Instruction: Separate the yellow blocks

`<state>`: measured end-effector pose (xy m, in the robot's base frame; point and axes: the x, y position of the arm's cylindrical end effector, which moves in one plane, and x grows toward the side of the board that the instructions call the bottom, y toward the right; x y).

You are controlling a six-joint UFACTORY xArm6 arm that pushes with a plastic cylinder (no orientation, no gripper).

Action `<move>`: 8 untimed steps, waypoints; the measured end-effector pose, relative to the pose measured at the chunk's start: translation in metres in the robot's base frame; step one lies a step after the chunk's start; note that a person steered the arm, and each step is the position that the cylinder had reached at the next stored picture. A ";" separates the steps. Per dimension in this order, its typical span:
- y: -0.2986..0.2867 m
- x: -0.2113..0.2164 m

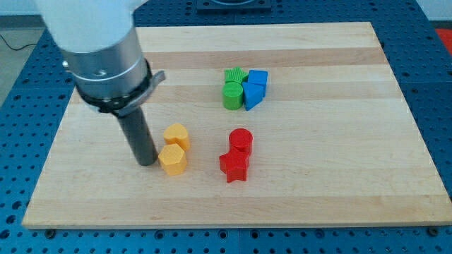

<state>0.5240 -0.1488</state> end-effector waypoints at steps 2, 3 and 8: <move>-0.024 -0.045; 0.000 -0.049; -0.026 -0.045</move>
<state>0.4788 -0.1752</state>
